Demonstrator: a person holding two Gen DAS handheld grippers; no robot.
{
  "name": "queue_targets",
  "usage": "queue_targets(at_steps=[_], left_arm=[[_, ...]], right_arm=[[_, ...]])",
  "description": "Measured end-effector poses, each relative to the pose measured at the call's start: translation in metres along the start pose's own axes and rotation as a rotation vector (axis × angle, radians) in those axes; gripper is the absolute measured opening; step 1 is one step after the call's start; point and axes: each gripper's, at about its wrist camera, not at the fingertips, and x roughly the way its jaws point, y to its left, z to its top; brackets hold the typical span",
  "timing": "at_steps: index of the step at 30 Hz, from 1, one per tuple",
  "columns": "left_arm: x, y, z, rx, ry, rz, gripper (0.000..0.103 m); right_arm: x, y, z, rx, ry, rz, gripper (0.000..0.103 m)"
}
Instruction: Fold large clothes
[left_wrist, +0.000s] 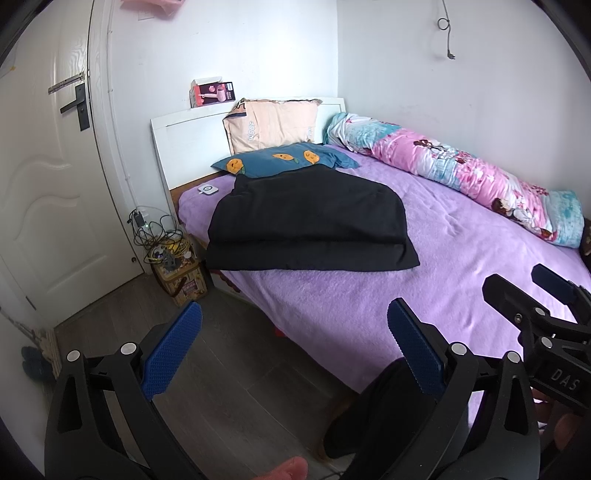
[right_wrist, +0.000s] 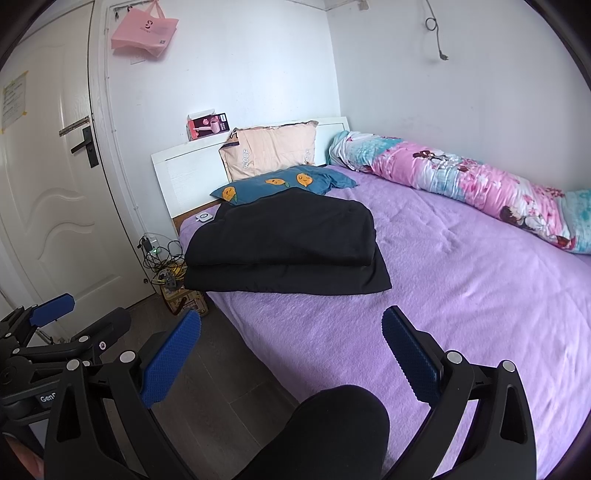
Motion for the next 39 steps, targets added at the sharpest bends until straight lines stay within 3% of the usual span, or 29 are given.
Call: queue_targets(at_steps=[39], left_arm=[[-0.0045, -0.0045, -0.0006, 0.007, -0.023, -0.007, 0.097]], right_arm=[[0.0007, 0.0019, 0.0020, 0.009, -0.007, -0.004, 0.097]])
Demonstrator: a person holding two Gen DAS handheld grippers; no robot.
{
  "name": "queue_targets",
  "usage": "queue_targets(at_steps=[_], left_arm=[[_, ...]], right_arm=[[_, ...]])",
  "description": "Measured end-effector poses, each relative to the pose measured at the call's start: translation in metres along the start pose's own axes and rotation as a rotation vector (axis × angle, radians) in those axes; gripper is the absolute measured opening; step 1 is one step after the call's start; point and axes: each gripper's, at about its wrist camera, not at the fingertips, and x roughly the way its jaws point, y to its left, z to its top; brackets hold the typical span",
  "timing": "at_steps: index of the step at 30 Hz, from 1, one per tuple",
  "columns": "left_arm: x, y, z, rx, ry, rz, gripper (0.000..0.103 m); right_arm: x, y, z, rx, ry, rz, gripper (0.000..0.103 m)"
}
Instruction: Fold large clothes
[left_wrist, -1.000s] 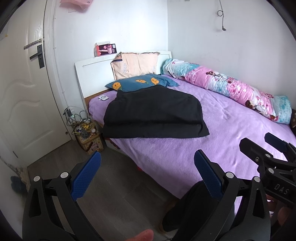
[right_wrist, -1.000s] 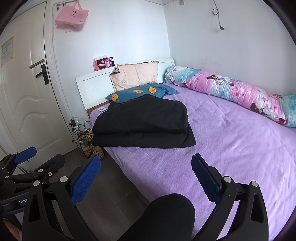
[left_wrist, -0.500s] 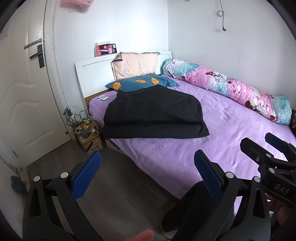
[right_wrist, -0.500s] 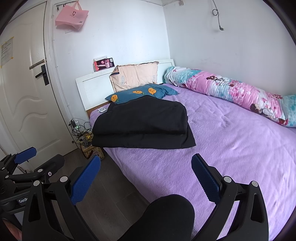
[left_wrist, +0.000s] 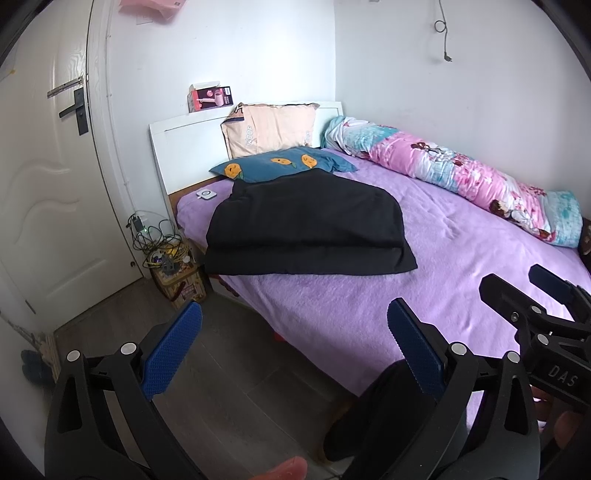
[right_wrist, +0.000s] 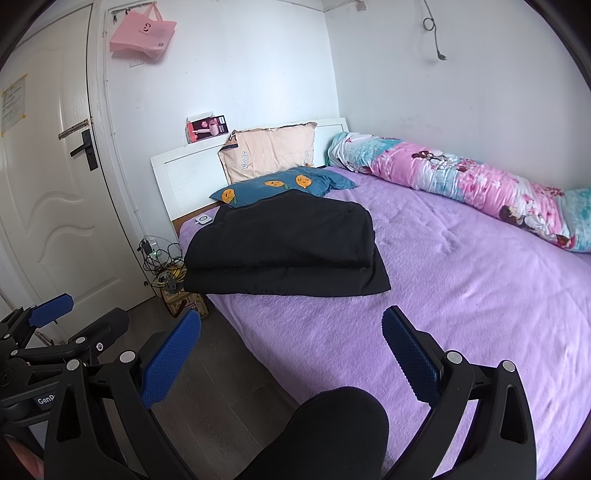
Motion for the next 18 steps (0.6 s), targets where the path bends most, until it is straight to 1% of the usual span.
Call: queue_targets(at_steps=[6, 18], left_arm=[[-0.0011, -0.0003, -0.0019, 0.002, 0.007, -0.018, 0.097], [-0.0012, -0.0006, -0.0024, 0.003, 0.011, -0.010, 0.097]], right_arm=[[0.0005, -0.0005, 0.0008, 0.003, 0.000, -0.001, 0.097], [0.0008, 0.0000, 0.0010, 0.005, 0.000, -0.001, 0.097]])
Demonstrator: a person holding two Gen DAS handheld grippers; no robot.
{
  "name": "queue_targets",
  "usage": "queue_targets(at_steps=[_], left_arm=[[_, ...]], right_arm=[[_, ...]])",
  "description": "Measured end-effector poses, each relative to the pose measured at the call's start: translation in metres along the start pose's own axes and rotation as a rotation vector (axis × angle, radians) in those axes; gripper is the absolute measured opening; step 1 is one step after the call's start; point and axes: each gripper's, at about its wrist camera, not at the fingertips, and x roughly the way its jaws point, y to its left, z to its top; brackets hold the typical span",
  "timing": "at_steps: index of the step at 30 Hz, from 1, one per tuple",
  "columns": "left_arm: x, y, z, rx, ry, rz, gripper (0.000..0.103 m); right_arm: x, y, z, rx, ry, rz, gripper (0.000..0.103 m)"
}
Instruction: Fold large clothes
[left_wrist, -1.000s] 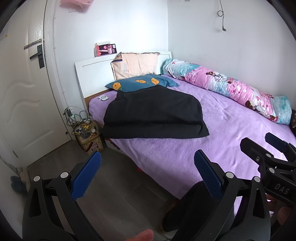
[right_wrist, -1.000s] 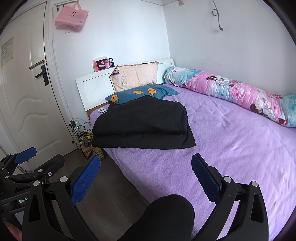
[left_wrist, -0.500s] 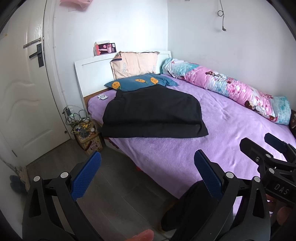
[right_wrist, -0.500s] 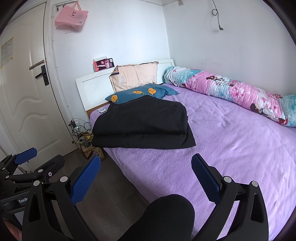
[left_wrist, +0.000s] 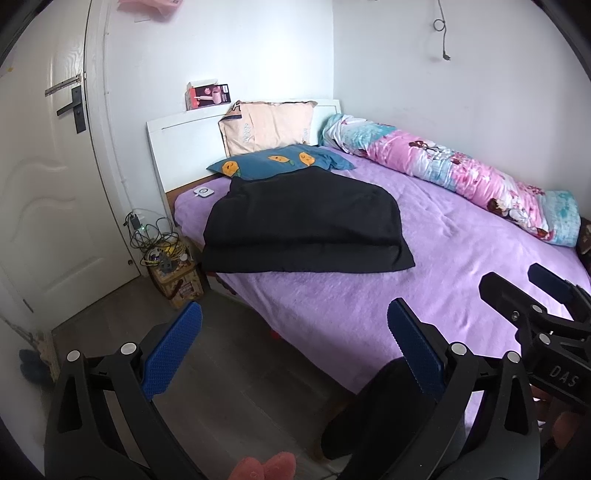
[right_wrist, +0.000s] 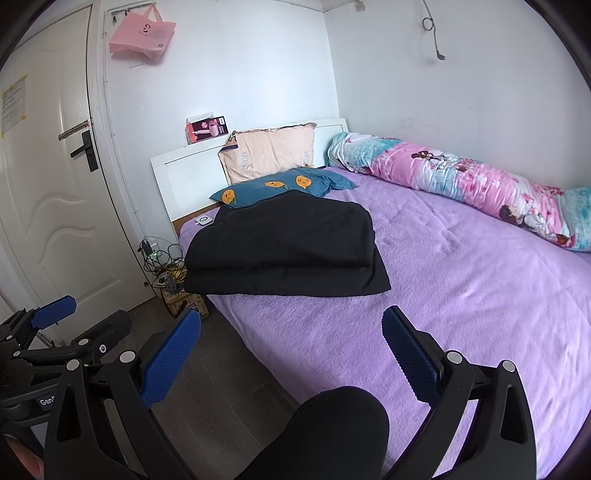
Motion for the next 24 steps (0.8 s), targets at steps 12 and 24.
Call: queue_targets(at_steps=[12, 24], left_arm=[[0.0004, 0.0037, 0.0004, -0.005, -0.004, 0.015, 0.097], [0.0026, 0.0053, 0.0031, -0.006, 0.001, 0.010, 0.097]], right_arm=[[-0.0002, 0.0004, 0.0001, 0.001, 0.001, 0.001, 0.097], [0.0002, 0.0050, -0.0010, 0.006, -0.001, 0.000, 0.097]])
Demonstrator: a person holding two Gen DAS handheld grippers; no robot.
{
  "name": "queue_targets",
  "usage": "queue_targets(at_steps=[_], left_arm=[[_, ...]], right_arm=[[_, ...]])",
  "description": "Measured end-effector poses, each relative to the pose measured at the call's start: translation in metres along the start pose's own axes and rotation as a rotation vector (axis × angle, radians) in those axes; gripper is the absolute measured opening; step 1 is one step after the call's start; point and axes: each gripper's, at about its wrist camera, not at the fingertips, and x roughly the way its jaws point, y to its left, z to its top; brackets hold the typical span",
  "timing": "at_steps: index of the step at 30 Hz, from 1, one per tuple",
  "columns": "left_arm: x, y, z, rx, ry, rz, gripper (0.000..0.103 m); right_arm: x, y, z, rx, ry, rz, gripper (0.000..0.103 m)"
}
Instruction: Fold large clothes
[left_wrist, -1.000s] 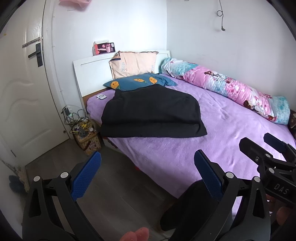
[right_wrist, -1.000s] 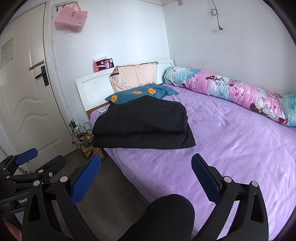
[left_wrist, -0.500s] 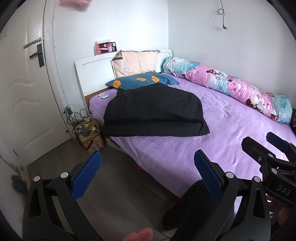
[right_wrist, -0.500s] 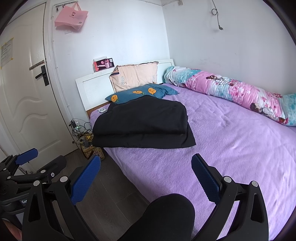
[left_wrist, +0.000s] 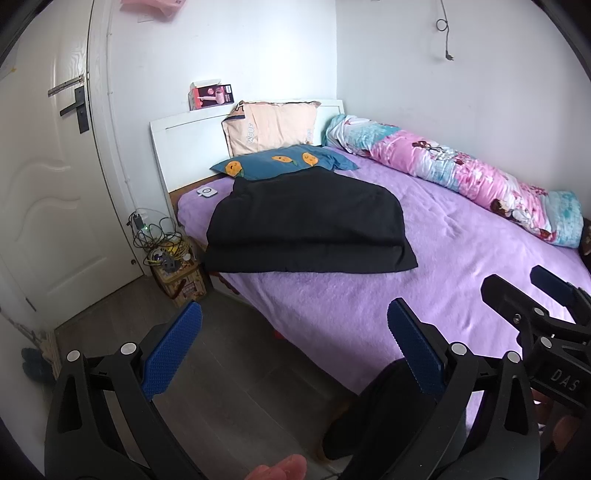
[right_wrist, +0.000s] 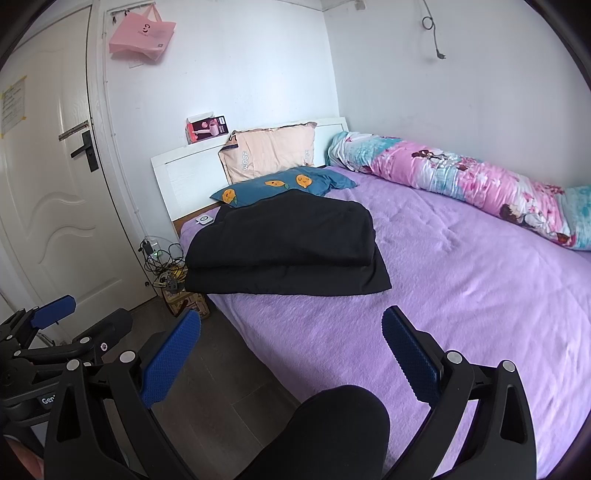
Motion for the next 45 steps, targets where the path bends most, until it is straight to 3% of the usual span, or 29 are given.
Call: queue_targets(at_steps=[45], left_arm=[[0.002, -0.009, 0.011, 0.021, -0.028, -0.049, 0.097]], right_arm=[[-0.002, -0.001, 0.010, 0.026, -0.026, 0.015, 0.097]])
